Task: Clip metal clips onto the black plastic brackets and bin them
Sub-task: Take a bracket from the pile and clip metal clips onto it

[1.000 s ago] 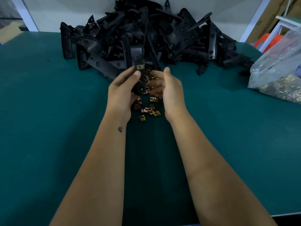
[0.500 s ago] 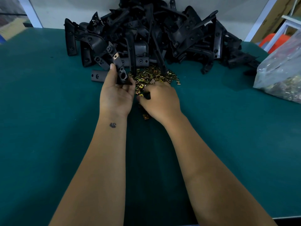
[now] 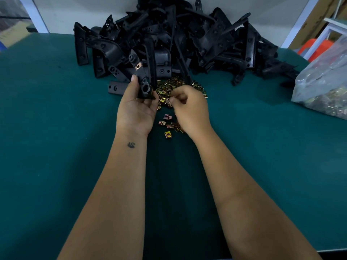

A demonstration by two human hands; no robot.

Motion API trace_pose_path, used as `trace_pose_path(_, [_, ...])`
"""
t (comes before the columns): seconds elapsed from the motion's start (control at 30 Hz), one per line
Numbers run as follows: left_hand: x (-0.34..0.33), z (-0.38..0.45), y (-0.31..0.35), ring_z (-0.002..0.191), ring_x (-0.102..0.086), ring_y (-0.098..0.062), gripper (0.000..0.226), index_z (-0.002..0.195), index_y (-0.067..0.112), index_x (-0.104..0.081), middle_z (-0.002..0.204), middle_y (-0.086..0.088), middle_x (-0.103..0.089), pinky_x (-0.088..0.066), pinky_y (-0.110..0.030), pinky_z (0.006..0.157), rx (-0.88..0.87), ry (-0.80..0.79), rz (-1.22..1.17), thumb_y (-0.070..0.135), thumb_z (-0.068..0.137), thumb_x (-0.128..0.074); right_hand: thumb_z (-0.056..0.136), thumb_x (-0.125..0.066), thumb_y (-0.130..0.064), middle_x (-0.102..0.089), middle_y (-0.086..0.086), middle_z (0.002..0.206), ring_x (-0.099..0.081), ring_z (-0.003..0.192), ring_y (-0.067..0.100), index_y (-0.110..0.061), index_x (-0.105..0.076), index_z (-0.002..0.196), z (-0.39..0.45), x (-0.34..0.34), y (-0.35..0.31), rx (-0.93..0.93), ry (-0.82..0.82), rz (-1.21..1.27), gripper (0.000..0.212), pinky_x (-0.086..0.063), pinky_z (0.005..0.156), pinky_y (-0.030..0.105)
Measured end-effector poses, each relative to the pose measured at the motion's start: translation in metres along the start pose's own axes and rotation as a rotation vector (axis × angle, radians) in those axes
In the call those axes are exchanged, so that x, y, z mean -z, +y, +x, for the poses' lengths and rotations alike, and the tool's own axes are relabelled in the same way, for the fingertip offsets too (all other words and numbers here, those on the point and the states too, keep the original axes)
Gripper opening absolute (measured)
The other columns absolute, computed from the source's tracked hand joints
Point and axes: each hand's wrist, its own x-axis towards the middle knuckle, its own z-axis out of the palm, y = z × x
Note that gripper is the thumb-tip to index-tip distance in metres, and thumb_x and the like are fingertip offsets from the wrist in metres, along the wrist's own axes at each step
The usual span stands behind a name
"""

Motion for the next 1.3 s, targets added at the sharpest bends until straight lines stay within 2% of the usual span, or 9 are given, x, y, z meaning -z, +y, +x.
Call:
trace_pose_path(0.13, [0.0,0.001,-0.001,0.064,-0.066,-0.01,0.016,0.092,0.01,-0.064,0.072,0.0,-0.069,-0.056,-0.024,0.067,0.003,-0.012,0.071,0.026,0.093,-0.067,0.09,-0.063,0.0,-0.068,-0.009,0.09,-0.064,0.085,0.001,-0.02,-0.071,0.1,0.003,0.008,0.003,-0.138,0.01,0.34,0.024,-0.053,0.083,0.018])
trace_pose_path(0.23, [0.0,0.0,-0.002,0.061,-0.068,-0.01,0.012,0.092,0.009,-0.064,0.066,0.001,-0.07,-0.056,-0.025,0.067,0.006,-0.025,0.11,0.021,0.092,-0.067,0.087,-0.063,0.006,-0.07,-0.006,0.09,-0.065,0.083,-0.001,-0.023,-0.071,0.097,0.004,0.009,0.004,-0.148,0.008,0.436,0.031,-0.053,0.08,0.016])
trace_pose_path(0.4, [0.0,0.001,-0.004,0.065,-0.07,-0.012,0.009,0.092,0.009,-0.065,0.071,-0.001,-0.073,-0.057,-0.026,0.068,-0.006,-0.032,0.163,0.018,0.092,-0.067,0.088,-0.064,0.004,-0.073,0.0,0.097,-0.068,0.091,0.007,-0.022,-0.073,0.098,0.005,0.01,0.002,-0.123,0.011,0.534,0.03,-0.053,0.079,0.016])
trace_pose_path(0.57, [-0.001,0.001,-0.005,0.07,-0.072,-0.011,0.007,0.087,0.013,-0.07,0.077,0.0,-0.075,-0.056,-0.026,0.066,-0.044,-0.039,0.263,0.016,0.092,-0.066,0.09,-0.065,-0.003,-0.071,-0.003,0.086,-0.066,0.078,0.005,-0.02,-0.072,0.094,0.006,0.01,0.003,-0.158,0.015,0.618,0.019,-0.052,0.073,0.017])
trace_pose_path(0.7, [-0.003,0.002,-0.007,0.085,-0.071,-0.011,0.012,0.102,0.017,-0.072,0.09,0.002,-0.076,-0.056,-0.026,0.071,-0.09,-0.038,0.461,0.017,0.091,-0.068,0.093,-0.062,-0.003,-0.069,0.002,0.09,-0.063,0.082,0.014,-0.015,-0.071,0.096,0.007,0.01,0.003,-0.183,0.007,0.683,0.015,-0.056,0.086,0.032])
trace_pose_path(0.77, [-0.005,0.001,-0.011,0.087,-0.071,-0.01,0.017,0.107,0.018,-0.072,0.093,0.003,-0.076,-0.057,-0.027,0.072,-0.13,-0.029,0.595,0.017,0.09,-0.07,0.095,-0.06,-0.005,-0.068,0.002,0.091,-0.061,0.082,0.013,-0.015,-0.07,0.098,0.007,0.01,0.004,-0.182,-0.003,0.675,0.015,-0.056,0.088,0.032])
trace_pose_path(0.93, [-0.006,-0.005,-0.02,0.104,-0.064,-0.012,0.022,0.109,0.026,-0.07,0.112,0.002,-0.068,-0.054,-0.037,0.095,-0.336,-0.035,1.122,0.026,0.087,-0.072,0.096,-0.06,-0.007,-0.069,-0.002,0.092,-0.062,0.073,-0.002,-0.012,-0.069,0.104,0.008,0.011,0.006,-0.158,0.004,0.544,0.014,-0.051,0.073,0.015])
trace_pose_path(1.13, [-0.005,-0.004,-0.02,0.104,-0.061,-0.014,0.028,0.09,0.037,-0.069,0.114,-0.007,-0.064,-0.053,-0.03,0.092,-0.421,-0.082,1.201,0.01,0.085,-0.065,0.091,-0.064,-0.003,-0.069,-0.011,0.092,-0.064,0.088,0.0,-0.018,-0.071,0.1,0.007,0.009,0.008,-0.075,0.021,0.343,0.018,-0.053,0.083,0.016])
trace_pose_path(1.3, [-0.008,-0.005,-0.019,0.082,-0.065,-0.007,0.026,0.077,0.031,-0.074,0.084,0.009,-0.072,-0.052,-0.025,0.076,-0.331,-0.037,1.124,0.013,0.089,-0.059,0.088,-0.065,0.002,-0.069,-0.014,0.088,-0.064,0.083,-0.005,-0.013,-0.075,0.103,0.008,0.01,0.009,-0.035,0.021,0.271,0.023,-0.053,0.083,0.016])
